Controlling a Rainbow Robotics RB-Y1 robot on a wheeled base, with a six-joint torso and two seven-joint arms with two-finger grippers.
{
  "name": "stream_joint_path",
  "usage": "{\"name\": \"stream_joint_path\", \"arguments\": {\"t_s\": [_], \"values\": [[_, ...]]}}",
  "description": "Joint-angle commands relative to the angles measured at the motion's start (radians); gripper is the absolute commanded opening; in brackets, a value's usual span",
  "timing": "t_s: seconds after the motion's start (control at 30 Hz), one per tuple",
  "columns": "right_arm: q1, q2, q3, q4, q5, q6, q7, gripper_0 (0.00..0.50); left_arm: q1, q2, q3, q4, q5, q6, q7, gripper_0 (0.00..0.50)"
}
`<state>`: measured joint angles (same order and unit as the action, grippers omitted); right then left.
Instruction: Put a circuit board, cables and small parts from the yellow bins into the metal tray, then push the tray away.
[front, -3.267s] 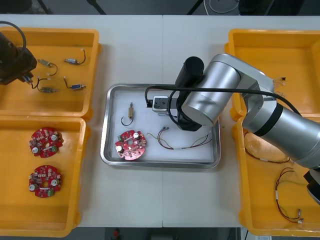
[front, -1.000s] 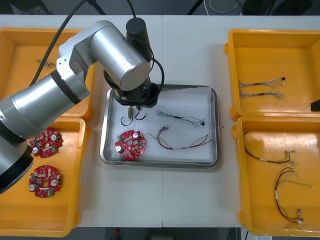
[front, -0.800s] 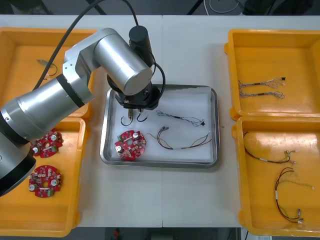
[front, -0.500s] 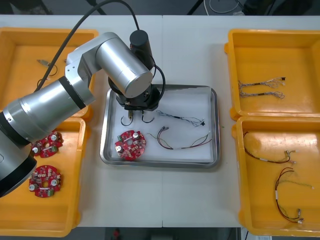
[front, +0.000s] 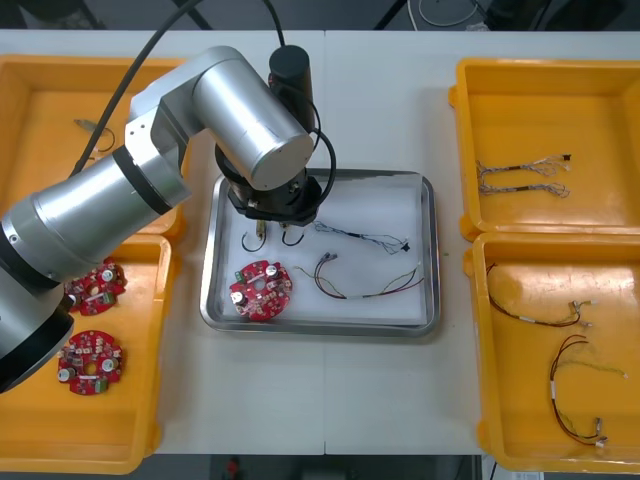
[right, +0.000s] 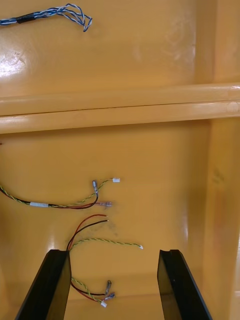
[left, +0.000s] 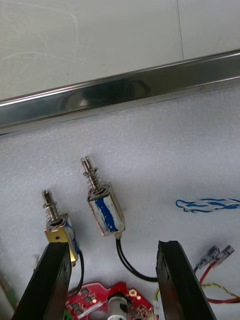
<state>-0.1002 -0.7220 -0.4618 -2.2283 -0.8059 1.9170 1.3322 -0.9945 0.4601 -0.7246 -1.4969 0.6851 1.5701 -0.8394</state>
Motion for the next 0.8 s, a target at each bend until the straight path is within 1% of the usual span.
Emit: {"name": "stream_joint_path", "arguments": {"t_s": [0.03,0.2,0.37,0.43,0.6,0.63,0.67,0.73,0.8], "values": [[0.013,-0.002,-0.015,-0.033,0.004,0.003,-0.005,0.500,-0.047,0.011,0.088,-0.088,-0.006,0.094,0.069,0.500],[-0.016,-0.039,0.028,-0.033,-0.007,0.003,-0.002,0.500,-0.033,0.052,0.191,-0.158,0.008,0.208,0.045,0.500],[-0.088,-0.068,0.101,-0.033,-0.022,0.003,0.001,0.500,0.008,0.107,0.329,-0.224,0.057,0.314,-0.081,0.500],[-0.130,-0.080,0.143,-0.031,-0.053,0.003,0.002,0.500,0.040,0.146,0.401,-0.264,0.085,0.350,-0.129,0.500],[-0.216,-0.089,0.236,-0.033,-0.098,0.003,0.004,0.500,0.102,0.224,0.505,-0.345,0.113,0.350,-0.191,0.500],[-0.242,-0.089,0.269,-0.033,-0.102,0.003,0.009,0.500,0.120,0.246,0.530,-0.367,0.117,0.350,-0.207,0.500],[-0.256,-0.089,0.284,-0.033,-0.102,0.003,0.009,0.500,0.129,0.253,0.542,-0.375,0.117,0.350,-0.214,0.500],[-0.306,-0.089,0.362,-0.033,-0.108,0.003,0.012,0.500,0.172,0.293,0.588,-0.405,0.122,0.350,-0.244,0.500],[-0.346,-0.089,0.428,-0.031,-0.107,0.003,0.013,0.500,0.209,0.319,0.625,-0.424,0.128,0.350,-0.268,0.500]]}}
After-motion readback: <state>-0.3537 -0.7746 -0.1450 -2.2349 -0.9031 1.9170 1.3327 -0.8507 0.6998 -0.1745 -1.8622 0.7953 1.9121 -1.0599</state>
